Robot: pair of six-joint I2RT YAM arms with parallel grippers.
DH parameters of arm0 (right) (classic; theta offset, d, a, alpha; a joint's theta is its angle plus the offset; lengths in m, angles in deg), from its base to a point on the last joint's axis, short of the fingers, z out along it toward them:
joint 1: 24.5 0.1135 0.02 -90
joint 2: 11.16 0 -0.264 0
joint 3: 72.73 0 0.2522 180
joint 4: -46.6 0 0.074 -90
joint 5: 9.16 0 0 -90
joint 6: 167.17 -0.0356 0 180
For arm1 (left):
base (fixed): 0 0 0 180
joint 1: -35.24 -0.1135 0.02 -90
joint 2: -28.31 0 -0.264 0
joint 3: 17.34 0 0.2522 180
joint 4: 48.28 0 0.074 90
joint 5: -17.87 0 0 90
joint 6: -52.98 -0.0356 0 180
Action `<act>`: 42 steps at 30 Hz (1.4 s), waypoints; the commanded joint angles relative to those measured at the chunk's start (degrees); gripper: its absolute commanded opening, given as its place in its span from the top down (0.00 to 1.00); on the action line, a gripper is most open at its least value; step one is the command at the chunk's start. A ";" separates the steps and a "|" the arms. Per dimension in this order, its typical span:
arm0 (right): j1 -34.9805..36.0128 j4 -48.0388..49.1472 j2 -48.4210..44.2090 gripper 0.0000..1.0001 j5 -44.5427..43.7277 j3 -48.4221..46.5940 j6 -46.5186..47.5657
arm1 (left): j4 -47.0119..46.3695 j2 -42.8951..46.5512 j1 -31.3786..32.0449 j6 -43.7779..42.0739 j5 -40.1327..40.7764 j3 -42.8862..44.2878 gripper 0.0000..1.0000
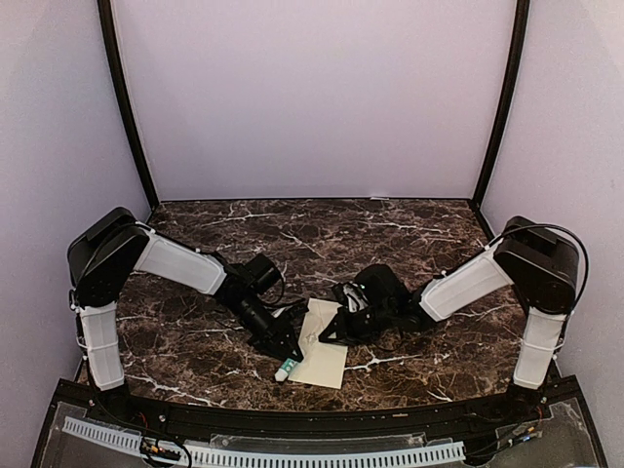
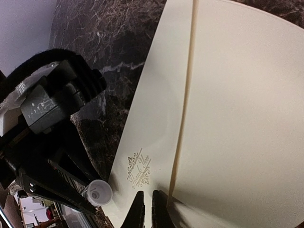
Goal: Place the letter into the envelope and seal it
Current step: Seal the envelope flap on the envelope.
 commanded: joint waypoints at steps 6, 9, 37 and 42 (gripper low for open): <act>3.06 -5.11 3.13 0.94 2.80 -0.65 1.80 | 2.37 -1.74 0.16 0.08 2.75 -0.46 1.00; 4.52 -5.39 3.43 0.94 3.88 -1.14 1.52 | 2.34 -1.71 0.15 0.02 2.71 -0.45 1.00; -3.40 -10.98 5.82 0.95 -1.23 -8.63 8.15 | 2.40 -1.44 0.15 0.26 2.73 -0.29 1.00; -2.18 -10.00 2.19 0.94 -0.45 -2.72 6.41 | 2.12 -1.44 0.16 0.35 2.88 -0.46 1.00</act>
